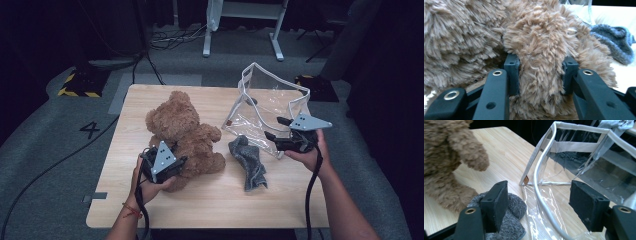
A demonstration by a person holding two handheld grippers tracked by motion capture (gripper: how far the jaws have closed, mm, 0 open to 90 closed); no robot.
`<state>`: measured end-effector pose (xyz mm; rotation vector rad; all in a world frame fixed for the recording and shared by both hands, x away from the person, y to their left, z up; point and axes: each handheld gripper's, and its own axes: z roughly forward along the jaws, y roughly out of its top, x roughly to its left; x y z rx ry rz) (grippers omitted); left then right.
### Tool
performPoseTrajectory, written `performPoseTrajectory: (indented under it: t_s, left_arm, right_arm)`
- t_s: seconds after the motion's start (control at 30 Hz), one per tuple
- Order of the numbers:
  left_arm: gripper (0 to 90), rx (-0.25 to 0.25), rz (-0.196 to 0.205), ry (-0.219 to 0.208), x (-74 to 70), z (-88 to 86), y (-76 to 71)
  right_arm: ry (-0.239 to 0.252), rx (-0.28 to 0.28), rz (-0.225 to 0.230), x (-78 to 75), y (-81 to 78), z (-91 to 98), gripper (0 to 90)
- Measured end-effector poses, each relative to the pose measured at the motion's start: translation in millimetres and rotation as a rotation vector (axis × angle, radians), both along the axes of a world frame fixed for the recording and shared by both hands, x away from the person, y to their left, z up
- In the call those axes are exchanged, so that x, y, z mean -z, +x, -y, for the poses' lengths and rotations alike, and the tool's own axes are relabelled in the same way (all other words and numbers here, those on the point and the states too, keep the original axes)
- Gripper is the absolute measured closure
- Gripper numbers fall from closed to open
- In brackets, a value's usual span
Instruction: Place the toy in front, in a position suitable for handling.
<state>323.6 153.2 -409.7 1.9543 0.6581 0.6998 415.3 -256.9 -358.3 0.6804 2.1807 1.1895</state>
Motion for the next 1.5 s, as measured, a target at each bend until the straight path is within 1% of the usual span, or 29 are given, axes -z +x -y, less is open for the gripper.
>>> performPoseTrajectory:
  t_s: [0.1, 0.2, 0.23, 0.3, 0.33, 0.37, 0.4, 0.47, 0.53, 0.6, 0.67, 0.7, 0.77, 0.83, 0.93, 1.0, 1.07, 1.2, 1.3, 1.4, 1.5]
  left_arm:
    - [60.4, 0.018, -0.02, 0.0, 4.3, -1.3, -4.8]
    - [60.2, 0.036, -0.044, 0.003, 9.5, -1.1, -8.8]
    - [60.2, 0.039, -0.052, 0.005, 11.2, -1.1, -10.0]
    - [60.0, 0.045, -0.062, 0.001, 14.2, -0.9, -11.6]
    - [59.9, 0.046, -0.062, 0.0, 15.1, -1.0, -12.3]
    - [59.9, 0.048, -0.064, -0.002, 15.8, -1.0, -13.0]
    - [59.9, 0.049, -0.065, -0.002, 16.3, -1.0, -13.4]
    - [59.7, 0.045, -0.067, -0.005, 17.5, -1.9, -13.9]
    - [59.5, 0.036, -0.071, -0.02, 18.7, -3.9, -13.9]
    - [59.3, 0.028, -0.071, -0.027, 20.1, -6.0, -14.0]
    - [59.3, 0.022, -0.069, -0.029, 21.5, -7.6, -14.2]
    - [59.2, 0.018, -0.072, -0.032, 21.7, -8.3, -14.2]
    - [59.2, 0.013, -0.072, -0.041, 22.3, -9.2, -14.1]
    - [59.2, 0.012, -0.072, -0.047, 22.8, -10.0, -14.2]
    - [59.0, 0.012, -0.083, -0.062, 23.8, -11.5, -13.8]
    - [59.0, 0.013, -0.086, -0.07, 24.6, -12.0, -14.5]
    - [58.7, 0.008, -0.088, -0.071, 24.5, -13.2, -15.6]
    - [58.6, 0.003, -0.087, -0.07, 24.0, -16.0, -16.2]
    - [58.6, 0.002, -0.082, -0.06, 23.5, -17.9, -15.9]
    - [58.6, -0.004, -0.075, -0.05, 22.9, -20.4, -15.9]
    - [58.7, -0.008, -0.076, -0.05, 22.4, -24.6, -15.6]
  right_arm:
    - [-0.037, 0.012, -0.033, 0.0, 10.3, -8.6, 31.5]
    - [-0.078, 0.04, -0.048, 0.9, 19.2, -16.1, 31.7]
    - [-0.092, 0.047, -0.046, 1.2, 22.6, -18.2, 31.9]
    - [-0.102, 0.055, -0.089, 1.8, 28.0, -22.1, 32.6]
    - [-0.111, 0.054, -0.095, 2.1, 30.0, -23.8, 34.5]
    - [-0.117, 0.06, -0.091, 2.1, 30.9, -25.6, 38.9]
    - [-0.133, 0.061, -0.089, 1.9, 32.0, -26.8, 44.5]
    - [-0.129, 0.039, -0.12, 1.5, 35.0, -28.4, 54.6]
    - [-0.166, 0.034, -0.146, 1.7, 38.4, -32.1, 58.5]
    - [-0.168, -0.003, -0.177, 1.5, 39.5, -36.7, 60.9]
    - [-0.189, -0.019, -0.172, 1.9, 39.8, -41.1, 78.0]
    - [-0.191, -0.036, -0.174, 2.3, 40.4, -42.4, 80.7]
    - [-0.198, -0.047, -0.168, 2.7, 40.8, -44.5, 86.1]
    - [-0.2, -0.061, -0.156, 2.4, 40.0, -45.3, 87.5]
    - [-0.199, -0.076, -0.15, 2.5, 38.5, -45.1, 87.8]
    - [-0.19, -0.1, -0.152, 2.3, 36.4, -44.5, 87.9]
    - [-0.185, -0.129, -0.143, 1.2, 32.2, -44.8, 87.9]
    - [-0.183, -0.2, -0.135, -0.6, 17.0, -47.0, 87.9]
    - [-0.187, -0.256, -0.133, -1.5, 4.4, -47.2, 87.9]
    - [-0.19, -0.301, -0.134, -2.5, -6.5, -46.4, 87.9]
    - [-0.196, -0.344, -0.132, -3.6, -17.0, -45.8, 87.9]
